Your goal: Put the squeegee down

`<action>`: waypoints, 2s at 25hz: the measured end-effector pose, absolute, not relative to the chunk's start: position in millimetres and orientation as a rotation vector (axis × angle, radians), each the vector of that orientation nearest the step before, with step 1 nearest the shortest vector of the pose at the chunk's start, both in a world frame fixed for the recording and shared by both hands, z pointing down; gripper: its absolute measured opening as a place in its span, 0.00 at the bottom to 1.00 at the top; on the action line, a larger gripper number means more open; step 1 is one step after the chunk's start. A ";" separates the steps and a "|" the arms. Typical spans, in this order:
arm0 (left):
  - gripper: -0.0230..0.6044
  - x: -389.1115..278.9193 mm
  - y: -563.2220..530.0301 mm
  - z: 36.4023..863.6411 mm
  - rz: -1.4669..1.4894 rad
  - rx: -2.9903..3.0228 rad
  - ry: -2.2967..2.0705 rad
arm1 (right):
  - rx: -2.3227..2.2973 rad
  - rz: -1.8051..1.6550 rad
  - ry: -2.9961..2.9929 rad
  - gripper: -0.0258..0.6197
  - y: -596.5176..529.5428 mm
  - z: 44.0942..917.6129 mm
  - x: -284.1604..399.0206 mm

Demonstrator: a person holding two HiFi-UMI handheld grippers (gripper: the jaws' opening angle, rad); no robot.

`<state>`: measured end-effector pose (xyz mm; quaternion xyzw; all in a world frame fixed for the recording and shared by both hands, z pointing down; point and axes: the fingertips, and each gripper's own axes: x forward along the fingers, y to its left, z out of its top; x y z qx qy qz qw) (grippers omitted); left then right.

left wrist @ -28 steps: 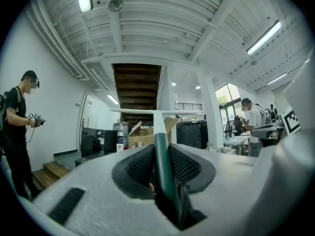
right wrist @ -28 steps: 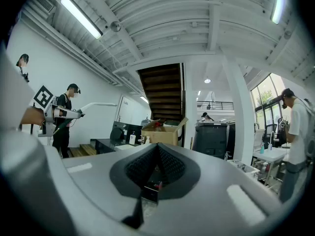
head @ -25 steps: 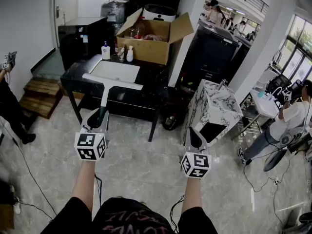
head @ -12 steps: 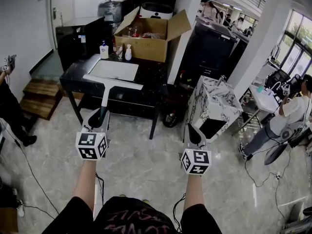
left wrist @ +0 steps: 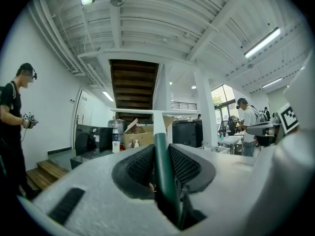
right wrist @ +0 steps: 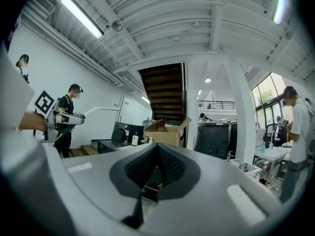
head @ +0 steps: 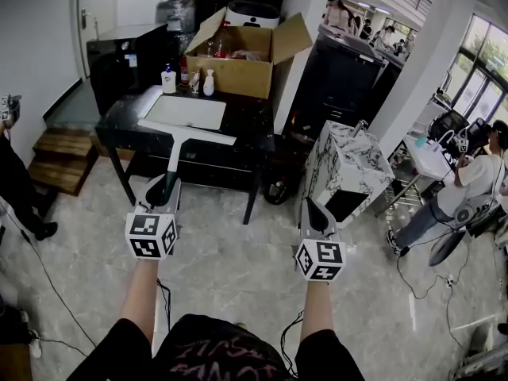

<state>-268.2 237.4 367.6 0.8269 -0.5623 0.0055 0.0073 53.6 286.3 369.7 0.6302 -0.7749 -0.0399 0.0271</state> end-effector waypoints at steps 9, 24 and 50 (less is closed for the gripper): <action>0.19 -288.3 226.1 377.3 0.030 2.618 -1.692 | 1.960 -0.100 -2.380 0.04 282.8 382.1 18.1; 0.19 -273.5 180.3 391.8 0.048 2.625 -1.668 | 1.949 -0.104 -2.399 0.04 229.3 388.9 23.8; 0.19 -188.8 9.6 415.3 0.148 2.587 -1.704 | 1.927 -0.022 -2.439 0.04 42.9 422.1 108.6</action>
